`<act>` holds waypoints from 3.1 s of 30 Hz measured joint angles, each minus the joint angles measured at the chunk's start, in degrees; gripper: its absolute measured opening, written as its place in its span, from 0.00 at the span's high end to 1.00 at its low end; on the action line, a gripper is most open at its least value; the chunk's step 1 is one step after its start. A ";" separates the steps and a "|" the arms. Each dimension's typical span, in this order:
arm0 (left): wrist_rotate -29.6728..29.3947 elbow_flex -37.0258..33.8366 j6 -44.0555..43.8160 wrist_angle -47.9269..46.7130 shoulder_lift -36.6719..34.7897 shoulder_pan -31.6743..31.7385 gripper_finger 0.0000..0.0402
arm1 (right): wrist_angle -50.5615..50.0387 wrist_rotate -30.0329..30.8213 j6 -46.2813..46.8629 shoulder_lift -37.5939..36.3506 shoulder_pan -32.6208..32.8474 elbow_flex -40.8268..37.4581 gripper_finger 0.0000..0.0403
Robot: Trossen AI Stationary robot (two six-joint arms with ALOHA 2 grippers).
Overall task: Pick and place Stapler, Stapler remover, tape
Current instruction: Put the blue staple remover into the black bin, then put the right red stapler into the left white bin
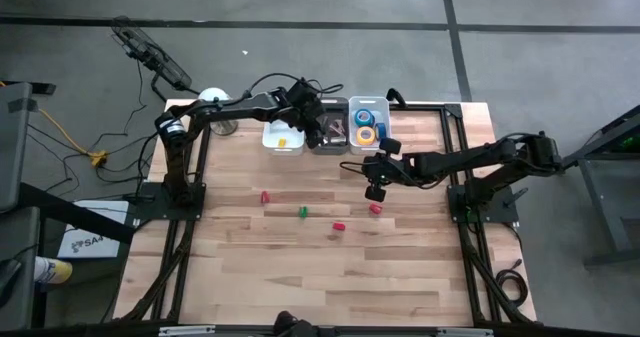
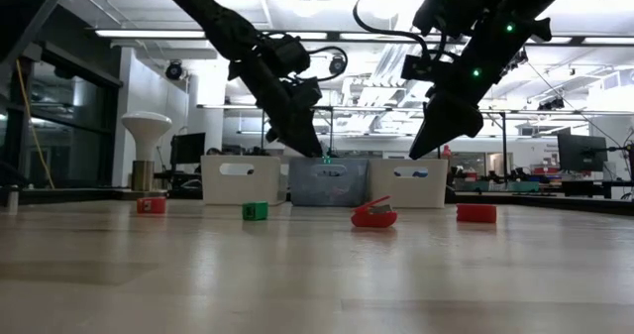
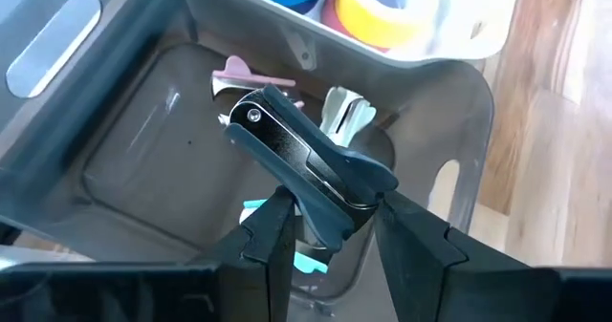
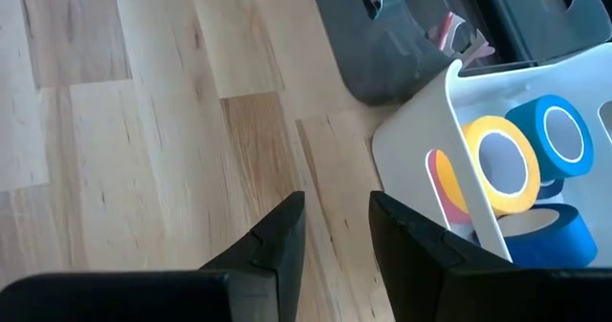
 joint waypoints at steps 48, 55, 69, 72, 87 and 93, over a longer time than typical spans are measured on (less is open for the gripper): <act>-17.86 2.89 17.61 -23.13 -16.52 -9.40 0.24 | -10.02 -0.68 6.78 -2.98 -0.33 0.00 0.73; -25.04 -5.88 16.83 -23.38 -24.89 -14.27 0.24 | -15.16 0.60 9.02 -8.48 -0.31 0.00 0.73; -28.49 -39.02 7.55 -4.00 -53.56 -22.91 0.24 | -18.50 -4.13 13.42 -11.41 -0.28 0.00 0.73; -28.74 -44.46 6.75 0.66 -58.82 -25.50 0.24 | -18.57 -5.77 14.56 -11.41 -0.28 0.00 0.73; -33.35 -55.48 6.35 6.45 -67.58 -34.05 0.24 | -21.28 -14.87 22.66 -11.39 1.59 0.00 0.51; -34.22 -55.49 11.37 6.58 -67.60 -34.16 0.24 | -21.75 -17.26 24.50 -9.31 4.22 0.02 0.39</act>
